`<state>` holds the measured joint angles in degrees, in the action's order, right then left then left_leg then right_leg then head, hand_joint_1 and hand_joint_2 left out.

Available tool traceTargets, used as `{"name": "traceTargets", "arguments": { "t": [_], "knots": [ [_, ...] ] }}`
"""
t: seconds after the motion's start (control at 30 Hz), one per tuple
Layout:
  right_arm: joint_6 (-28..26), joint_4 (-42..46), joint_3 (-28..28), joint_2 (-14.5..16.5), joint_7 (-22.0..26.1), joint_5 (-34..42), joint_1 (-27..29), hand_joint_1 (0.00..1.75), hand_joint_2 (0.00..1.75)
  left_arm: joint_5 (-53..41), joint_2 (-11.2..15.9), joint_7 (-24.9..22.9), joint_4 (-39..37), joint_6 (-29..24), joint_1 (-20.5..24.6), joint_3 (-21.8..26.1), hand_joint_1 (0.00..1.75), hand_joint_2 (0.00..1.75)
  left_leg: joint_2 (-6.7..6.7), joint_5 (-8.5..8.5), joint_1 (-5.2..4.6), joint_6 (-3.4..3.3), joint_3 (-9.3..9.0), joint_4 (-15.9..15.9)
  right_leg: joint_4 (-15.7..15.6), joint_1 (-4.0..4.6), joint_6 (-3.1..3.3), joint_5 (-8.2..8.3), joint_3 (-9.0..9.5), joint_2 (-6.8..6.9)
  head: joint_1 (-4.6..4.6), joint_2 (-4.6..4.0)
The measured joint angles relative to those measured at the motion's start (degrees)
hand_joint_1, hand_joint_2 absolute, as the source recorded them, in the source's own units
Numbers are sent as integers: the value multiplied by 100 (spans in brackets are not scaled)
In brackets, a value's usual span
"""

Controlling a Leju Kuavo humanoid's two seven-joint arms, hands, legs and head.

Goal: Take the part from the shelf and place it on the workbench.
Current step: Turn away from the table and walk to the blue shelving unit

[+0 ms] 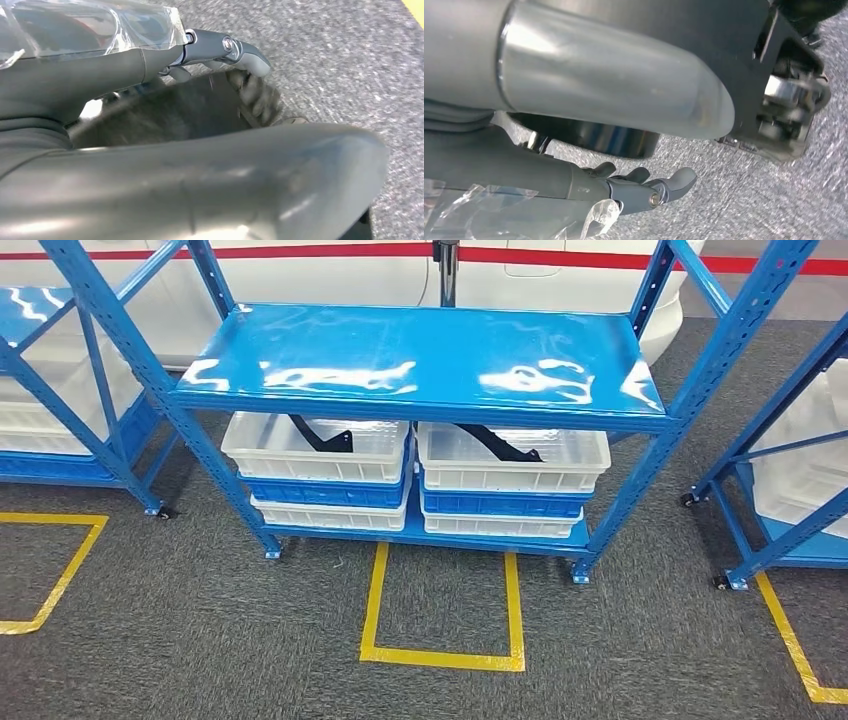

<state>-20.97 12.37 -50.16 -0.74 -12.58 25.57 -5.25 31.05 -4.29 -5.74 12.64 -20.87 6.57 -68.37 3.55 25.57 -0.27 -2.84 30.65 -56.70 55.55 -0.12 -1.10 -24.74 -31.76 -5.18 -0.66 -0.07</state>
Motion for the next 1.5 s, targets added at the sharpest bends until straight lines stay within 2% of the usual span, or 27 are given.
{"name": "traceTargets", "arguments": {
  "t": [0.03, 0.1, 0.13, 0.2, 0.27, 0.3, 0.33, 0.37, 0.4, 0.5, 0.53, 0.63, 0.7, 0.73, 0.77, 0.8, 0.83, 0.87, 0.9, 0.97, 1.03, 1.1, 1.27, 1.3, 1.4, 1.43, 1.5],
  "knots": [
    [10, 0, 0, 1, -16, -3, 0, 0, 0, 0, -2, -5, -1, 1, 0, -1, 0, 0, 54, -31, -16, -13, -45, 128, -2, -7, -23, 11, -17, -47, 1, 0],
    [37, -1, -1, -4, -60, -16, 10, 0, 0, -1, -8, -9, -1, 2, 2, -2, 0, 0, -30, -54, -31, -31, -46, 173, -15, -21, -83, 32, -45, -123, 1, 0],
    [52, -1, -3, -8, -81, -25, 17, 0, 0, -1, -13, -9, -1, 1, 5, -2, 0, 0, -74, -75, -27, -54, -55, 200, 13, -23, -112, 12, -62, -78, 4, 0],
    [69, -3, -19, -12, -122, -55, 10, 0, 0, -1, -23, -12, -1, -4, 6, -2, 0, 87, -169, -112, -8, -107, -70, 252, 345, -11, -157, -213, -205, 156, 23, 0],
    [70, -4, -46, -15, -180, -80, -11, 0, 0, 7, -26, -50, -1, 4, -5, -3, 0, 175, -269, -116, -12, -131, -65, 257, 1122, -15, -189, -625, -544, 382, 46, 0],
    [63, -4, -61, -18, -206, -90, -18, 0, 44, 17, -26, -88, -1, 19, -11, -4, 0, 175, -319, -115, -14, -135, -61, 256, 1485, -20, -204, -771, -702, 416, 51, 0],
    [51, -4, -75, -19, -229, -93, -24, 0, 87, 36, -26, -134, -1, 35, -13, -4, 0, 175, -363, -115, -15, -135, -58, 255, 1684, -27, -217, -818, -778, 432, 55, 0],
    [29, -4, -90, -20, -245, -96, -24, 0, 131, 63, -26, -179, -1, 54, -12, -4, 0, 175, -395, -114, -13, -134, -59, 254, 1641, -33, -226, -750, -733, 439, 56, 0],
    [-7, -4, -108, -22, -264, -99, -23, 0, 175, 88, -27, -215, -1, 71, -11, -3, 0, 175, -417, -112, -10, -129, -65, 251, 1357, -41, -230, -591, -567, 454, 56, 0],
    [-180, -4, -153, -17, -356, -117, -13, 0, 175, 118, -30, -256, -1, 115, -5, 2, 0, 175, -453, -91, -36, -75, -71, 220, 170, -50, -199, -154, 70, 534, 57, 0],
    [-223, -5, -158, -13, -378, -134, 0, 0, 175, 103, -31, -258, -1, 127, -6, 11, 0, 175, -461, -86, -48, -49, -67, 212, -4, -43, -172, -119, 151, 542, 55, 0],
    [-198, -5, -128, -5, -342, -234, 73, 0, 175, -17, -31, -248, -1, 197, -36, 136, 0, 175, -462, -67, -42, 31, -58, 186, -51, -33, -73, -105, 148, 521, 51, 0],
    [-115, -4, -79, 1, -281, -327, 119, 0, 87, -142, -30, -214, -1, 267, -79, 265, 0, 175, -438, 146, -16, 110, 69, -125, -65, -56, -7, -80, 142, 524, 36, 0],
    [-71, -2, -46, 4, -247, -378, 133, 0, 44, -214, -30, -191, -1, 299, -103, 339, 0, 175, -425, 338, 0, 153, 214, -459, -66, -63, 14, -72, 134, 525, 27, 0],
    [-24, 6, -7, 5, -212, -427, 146, 0, 0, -286, -30, -169, -1, 328, -131, 418, 0, 131, -421, 544, 11, 187, 394, -871, -64, -65, 27, -68, 126, 524, 17, 0],
    [26, 17, 39, 6, -176, -478, 156, 0, 0, -356, -28, -148, -1, 357, -157, 503, 0, 87, -420, 700, 23, 211, 556, -1259, -63, -66, 33, -65, 121, 521, 15, 0],
    [78, 37, 93, 7, -140, -527, 164, 0, 0, -426, -26, -127, -1, 389, -187, 598, 0, 44, -419, 753, 30, 224, 642, -1487, -63, -66, 34, -65, 122, 518, 13, 0],
    [130, 67, 154, 11, -105, -579, 167, 0, 0, -490, -20, -110, -1, 426, -229, 700, 0, 0, -419, 695, 37, 227, 625, -1497, -62, -67, 33, -65, 127, 510, 11, 0],
    [182, 110, 226, 16, -66, -635, 165, 0, 0, -555, -11, -97, -1, 471, -279, 814, 0, 0, -419, 535, 43, 222, 495, -1260, -62, -68, 32, -66, 136, 499, 11, 0],
    [280, 210, 383, 29, 8, -740, 155, 0, 0, -684, 12, -80, -1, 565, -396, 1055, 0, 0, -402, 155, 45, 191, 82, -415, -61, -61, 20, -66, 148, 472, 10, 0],
    [364, 287, 543, 35, 69, -837, 149, 0, 0, -811, 32, -45, -1, 647, -498, 1285, 0, 0, -375, -1, 23, 145, -151, 145, -56, -45, -28, -61, 131, 456, 11, 0],
    [425, 322, 654, 36, 109, -907, 155, 0, 0, -904, 43, -6, -1, 696, -553, 1438, 0, 0, -363, 6, 0, 109, -160, 234, -59, -41, -78, -54, 113, 453, 13, 0],
    [479, 338, 746, 33, 143, -963, 183, 0, 0, -976, 47, 8, -1, 740, -588, 1563, 0, 0, -360, -1, -4, 70, -157, 244, -81, -47, -116, -45, 122, 454, 14, 0],
    [549, 353, 880, 28, 193, -1031, 239, 0, 0, -1068, 52, 32, 3, 802, -621, 1741, 0, 0, -378, -22, 4, 23, -161, 264, 204, -48, -144, -219, 0, 457, 21, 0],
    [833, 389, 1444, 2, 393, -1315, 550, 0, 0, -1447, 69, 125, 73, 1051, -714, 2456, 0, 0, -448, -70, 17, -96, -174, 308, 1545, -53, -220, -821, -583, 470, 41, 0],
    [891, 384, 1567, -7, 431, -1374, 647, 0, 0, -1525, 74, 143, 119, 1100, -717, 2604, 0, 0, -450, -65, 17, -93, -180, 304, 1519, -56, -225, -737, -559, 475, 42, 0],
    [977, 372, 1751, -22, 485, -1455, 803, 0, 0, -1640, 82, 185, 222, 1168, -703, 2830, 0, 0, -444, -48, 19, -69, -200, 290, 711, -69, -226, -349, -161, 507, 45, 0]
  ]
}}
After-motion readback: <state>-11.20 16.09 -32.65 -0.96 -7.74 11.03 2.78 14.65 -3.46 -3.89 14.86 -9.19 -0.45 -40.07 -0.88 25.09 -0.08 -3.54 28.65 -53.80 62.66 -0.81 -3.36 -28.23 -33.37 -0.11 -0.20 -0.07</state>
